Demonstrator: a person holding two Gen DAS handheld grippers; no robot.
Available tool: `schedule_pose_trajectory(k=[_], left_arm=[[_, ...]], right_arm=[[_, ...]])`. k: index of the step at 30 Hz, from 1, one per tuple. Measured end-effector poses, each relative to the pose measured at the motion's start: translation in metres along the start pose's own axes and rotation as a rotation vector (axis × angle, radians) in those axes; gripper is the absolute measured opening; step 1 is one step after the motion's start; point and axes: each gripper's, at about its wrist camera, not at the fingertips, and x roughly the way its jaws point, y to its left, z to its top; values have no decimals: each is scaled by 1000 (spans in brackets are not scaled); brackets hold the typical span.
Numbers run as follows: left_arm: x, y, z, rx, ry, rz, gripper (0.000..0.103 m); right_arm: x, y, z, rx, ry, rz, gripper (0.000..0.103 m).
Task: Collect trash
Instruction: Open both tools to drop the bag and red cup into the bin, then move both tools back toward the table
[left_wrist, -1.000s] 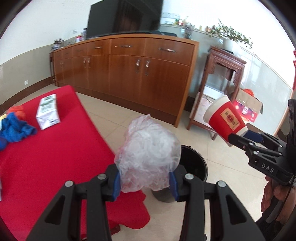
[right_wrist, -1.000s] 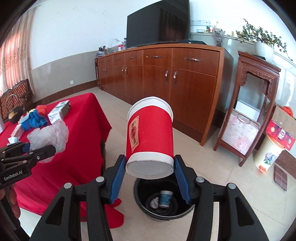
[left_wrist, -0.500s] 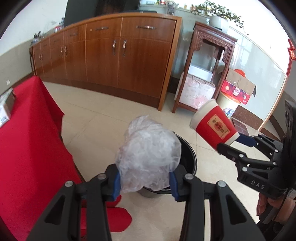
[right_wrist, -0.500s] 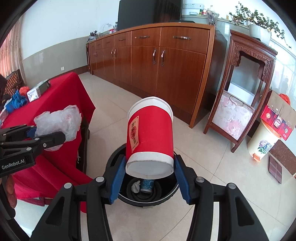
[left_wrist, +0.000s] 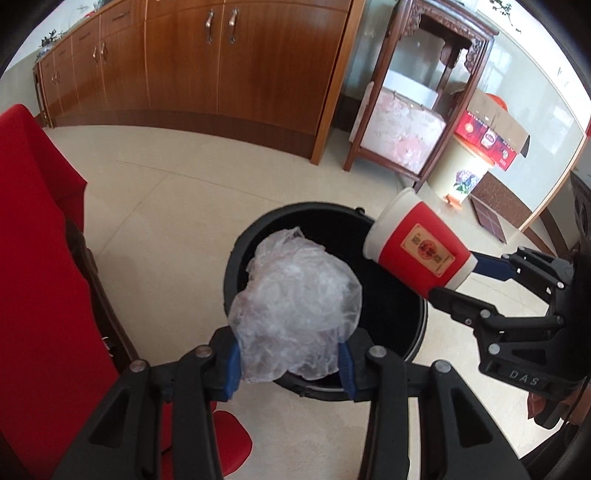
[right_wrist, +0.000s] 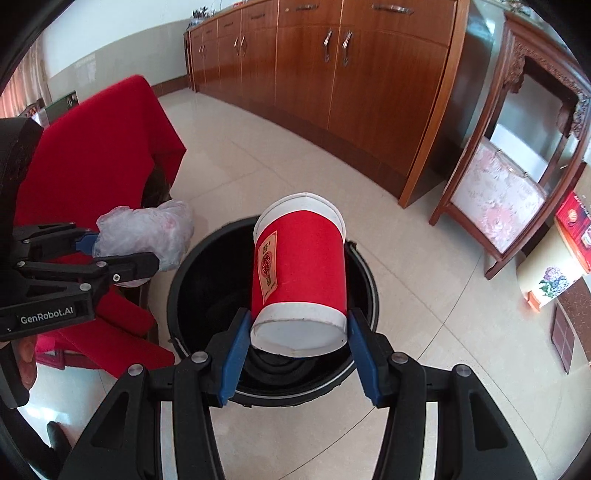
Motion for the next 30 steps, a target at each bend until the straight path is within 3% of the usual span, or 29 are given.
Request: schedule_pose_trajectory(k=[4, 5, 6, 7, 8, 9, 10, 17, 22, 30], left_arm=[[19, -6, 0, 28, 33, -2, 46], [23, -8, 0, 41, 38, -9, 56], [27, -10, -1, 57, 49, 10, 72], [28, -10, -2, 65, 41, 50, 78], [27, -9, -1, 64, 28, 70, 87], [24, -7, -2, 56, 20, 70, 95], [22, -5, -2, 47, 19, 68, 97], [-2, 5, -3, 14, -16, 141, 97], [-23, 2, -1, 11, -49, 184, 97], [-70, -11, 2, 42, -115, 228, 97]], right_arm=[[31, -7, -1, -13, 73, 15, 55], [37, -9, -1, -15, 88, 18, 55], [43, -12, -2, -14, 98, 25, 56], [49, -14, -1, -20, 114, 22, 57], [54, -17, -2, -25, 133, -2, 62], [58, -23, -2, -7, 145, -34, 79], [58, -32, -4, 26, 146, -45, 87], [42, -70, -5, 185, 112, -68, 87], [26, -61, 1, 181, 71, -92, 98], [-22, -33, 8, 157, -28, -129, 103]])
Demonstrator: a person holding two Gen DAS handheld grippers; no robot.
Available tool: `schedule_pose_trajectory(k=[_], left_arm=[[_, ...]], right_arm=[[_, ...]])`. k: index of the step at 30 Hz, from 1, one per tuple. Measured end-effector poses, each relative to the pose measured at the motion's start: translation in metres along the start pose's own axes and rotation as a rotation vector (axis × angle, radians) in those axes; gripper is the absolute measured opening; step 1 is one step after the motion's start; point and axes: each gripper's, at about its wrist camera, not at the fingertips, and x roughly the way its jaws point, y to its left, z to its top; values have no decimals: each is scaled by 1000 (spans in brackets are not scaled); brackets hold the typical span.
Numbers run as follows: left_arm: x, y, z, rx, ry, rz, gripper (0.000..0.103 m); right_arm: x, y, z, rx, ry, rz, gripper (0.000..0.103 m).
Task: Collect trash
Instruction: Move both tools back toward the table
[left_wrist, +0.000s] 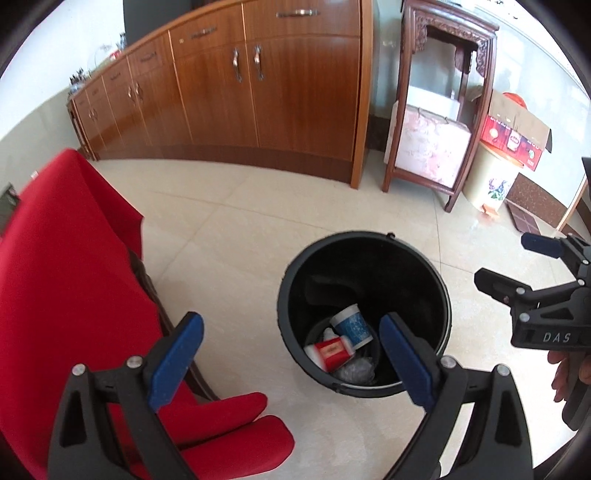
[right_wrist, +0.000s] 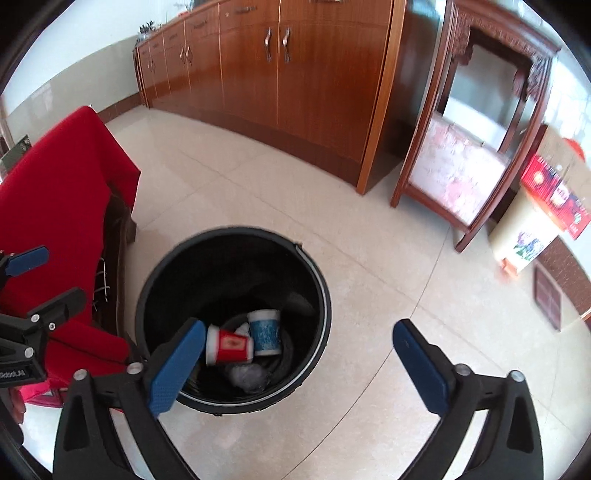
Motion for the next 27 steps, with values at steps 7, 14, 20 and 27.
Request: schedule_pose_trajectory(k=[7, 14, 20, 27], left_arm=[[-52, 18, -2, -47, -75, 9, 97], [-106, 58, -20, -123, -166, 61, 97], [-145, 100, -41, -213, -229, 117, 97], [-183, 150, -69, -299, -272, 228, 97]], right_arm=[[-45, 22, 1, -11, -95, -87, 103], [-91, 47, -8, 7, -237, -71, 103], [-118, 86, -9, -9, -327, 27, 103], [-146, 157, 0, -82, -422, 124, 103]])
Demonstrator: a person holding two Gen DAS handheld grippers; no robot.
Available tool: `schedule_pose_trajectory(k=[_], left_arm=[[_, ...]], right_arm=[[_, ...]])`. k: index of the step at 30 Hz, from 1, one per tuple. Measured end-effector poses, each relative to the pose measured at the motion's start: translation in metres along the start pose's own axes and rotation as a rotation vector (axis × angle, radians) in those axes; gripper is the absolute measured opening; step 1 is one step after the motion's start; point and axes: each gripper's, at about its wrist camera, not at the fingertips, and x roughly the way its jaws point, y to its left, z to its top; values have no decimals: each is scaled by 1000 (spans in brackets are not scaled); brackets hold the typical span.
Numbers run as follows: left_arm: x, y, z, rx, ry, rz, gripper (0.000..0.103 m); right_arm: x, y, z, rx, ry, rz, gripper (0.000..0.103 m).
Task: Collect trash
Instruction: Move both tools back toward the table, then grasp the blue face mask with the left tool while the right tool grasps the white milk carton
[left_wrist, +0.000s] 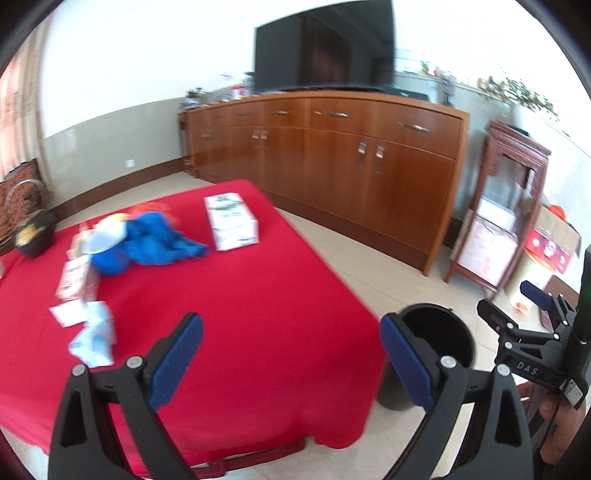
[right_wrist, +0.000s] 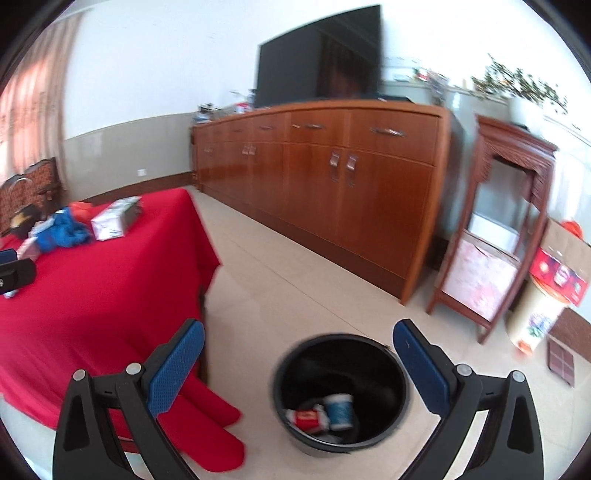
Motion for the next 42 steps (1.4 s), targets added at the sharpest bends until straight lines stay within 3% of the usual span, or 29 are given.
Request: schedule_pose_trajectory(k=[10, 17, 21, 31, 34, 35, 36, 42], left_arm=[[-30, 83, -17, -90, -38, 182, 97], [-34, 139, -40, -170, -35, 270, 95], [-20, 152, -46, -190, 2, 261, 87], [21, 163, -45, -207, 65, 213, 79], [32, 166, -44, -225, 94, 190, 62], [36, 167, -43, -238, 106, 167, 42], [39, 168, -41, -247, 117, 151, 37], [44, 161, -13, -222, 69, 137, 35]], right_arm=[[-5, 116, 23, -124, -17, 171, 103], [-11, 166, 25, -157, -38, 255, 103], [-7, 190, 27, -173, -34, 280, 103], [21, 214, 40, -154, 16, 288, 103], [28, 218, 43, -162, 24, 287, 103], [30, 218, 44, -163, 26, 287, 103], [33, 220, 45, -164, 31, 287, 103], [53, 226, 56, -163, 60, 292, 103]])
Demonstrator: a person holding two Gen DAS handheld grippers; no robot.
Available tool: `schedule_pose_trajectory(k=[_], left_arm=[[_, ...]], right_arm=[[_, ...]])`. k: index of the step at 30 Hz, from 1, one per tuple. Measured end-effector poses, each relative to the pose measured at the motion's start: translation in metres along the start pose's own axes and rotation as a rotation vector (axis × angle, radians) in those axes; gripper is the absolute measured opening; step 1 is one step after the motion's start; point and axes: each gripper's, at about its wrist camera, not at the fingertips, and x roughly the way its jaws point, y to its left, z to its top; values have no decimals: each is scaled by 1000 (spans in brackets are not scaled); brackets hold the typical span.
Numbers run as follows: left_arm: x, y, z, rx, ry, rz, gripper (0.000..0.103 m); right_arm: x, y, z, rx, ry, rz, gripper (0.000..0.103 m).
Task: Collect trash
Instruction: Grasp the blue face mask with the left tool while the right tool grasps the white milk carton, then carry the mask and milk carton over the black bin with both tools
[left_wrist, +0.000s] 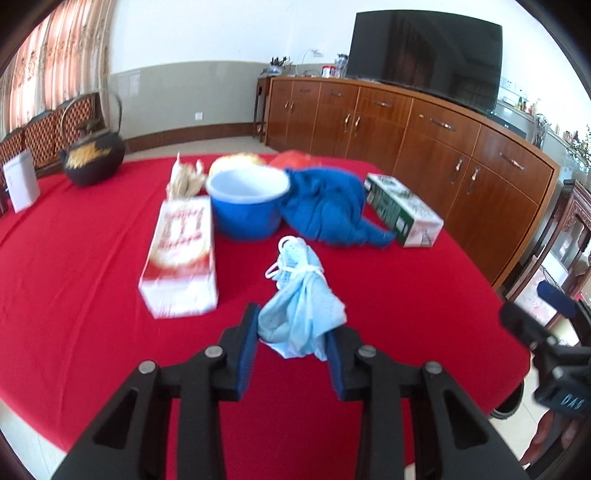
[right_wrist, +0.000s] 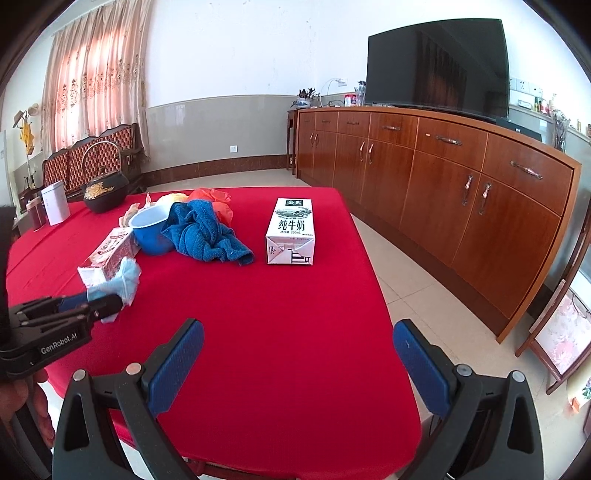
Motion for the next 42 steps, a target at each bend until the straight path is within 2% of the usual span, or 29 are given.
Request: schedule_pose_trajectory(k=[9, 11, 13, 18, 20, 21, 23, 26, 30, 37, 42], left_arm=[[20, 5, 28, -18, -16, 37, 35], [25, 6, 27, -37, -10, 43, 35], [29, 7, 25, -46, -7, 42, 35], [38, 11, 24, -62, 7, 43, 35], [41, 11, 23, -64, 15, 48, 35], [41, 10, 24, -66, 15, 47, 35], [40, 8, 23, -56, 13, 50, 35], [40, 7, 23, -51, 13, 47, 35], [36, 4, 21, -45, 16, 35, 35], [14, -18, 17, 1, -3, -3, 35], [3, -42, 14, 36, -8, -44, 35]], right_arm=[[69, -2, 45, 6, 108, 17, 102], [83, -1, 52, 11, 123, 18, 95], [100, -1, 59, 20, 142, 26, 83], [130, 4, 73, 22, 167, 41, 81], [145, 7, 76, 17, 202, 35, 80], [151, 8, 77, 18, 225, 43, 77], [161, 8, 75, 15, 257, 38, 57], [148, 2, 72, 49, 230, 75, 57], [122, 1, 63, 48, 189, 78, 57], [70, -5, 38, 28, 150, 57, 57], [34, -23, 25, 54, 134, 29, 57]])
